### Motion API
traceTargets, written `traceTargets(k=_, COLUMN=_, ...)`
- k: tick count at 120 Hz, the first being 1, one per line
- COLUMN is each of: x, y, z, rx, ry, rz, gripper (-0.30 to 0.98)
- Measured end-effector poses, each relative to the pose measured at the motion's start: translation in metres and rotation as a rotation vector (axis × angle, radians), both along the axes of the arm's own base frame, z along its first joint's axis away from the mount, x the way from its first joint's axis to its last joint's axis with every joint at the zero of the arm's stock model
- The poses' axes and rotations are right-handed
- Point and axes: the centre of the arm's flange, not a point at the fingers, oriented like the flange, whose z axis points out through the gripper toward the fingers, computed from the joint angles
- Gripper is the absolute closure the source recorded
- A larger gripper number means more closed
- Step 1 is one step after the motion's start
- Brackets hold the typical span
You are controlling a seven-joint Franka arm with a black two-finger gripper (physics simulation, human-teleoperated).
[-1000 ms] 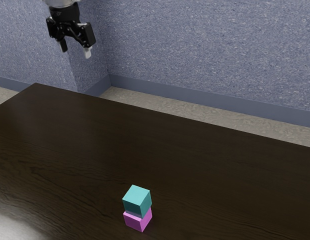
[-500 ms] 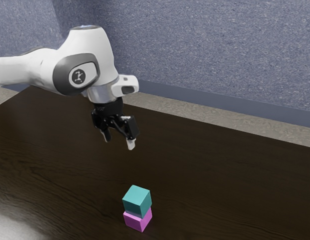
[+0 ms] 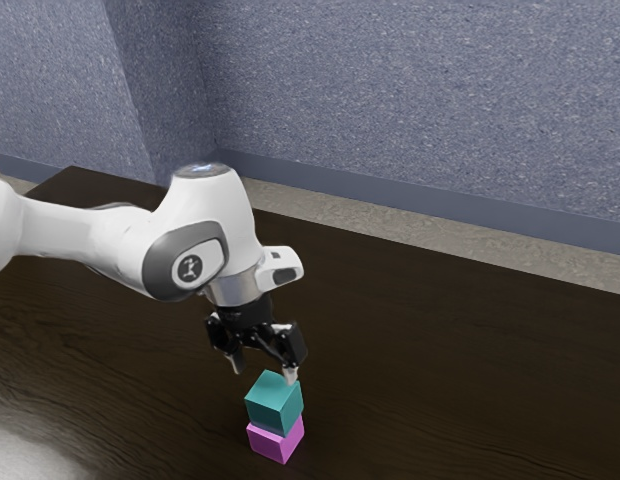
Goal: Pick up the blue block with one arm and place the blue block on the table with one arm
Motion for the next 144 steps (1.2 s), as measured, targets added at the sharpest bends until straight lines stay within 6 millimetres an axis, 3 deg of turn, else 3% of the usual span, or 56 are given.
traceTargets(k=61, x=0.002, y=-0.005, z=-0.052, rx=0.013, ry=0.064, rz=0.060, gripper=0.00)
traceTargets(k=94, x=-0.001, y=-0.002, z=-0.059, rx=0.018, ry=0.082, rz=0.084, gripper=0.00)
traceTargets(k=106, x=-0.001, y=-0.002, z=-0.060, rx=0.019, ry=0.084, rz=0.090, gripper=0.15)
traceTargets(k=120, x=0.000, y=-0.003, z=-0.052, rx=0.022, ry=0.068, rz=0.095, gripper=0.35)
traceTargets(k=134, x=-0.006, y=-0.014, z=-0.012, rx=0.032, ry=0.002, rz=0.076, gripper=0.42)
traceTargets(k=144, x=-0.012, y=-0.026, z=0.004, rx=0.046, ry=-0.010, rz=0.047, gripper=0.44)
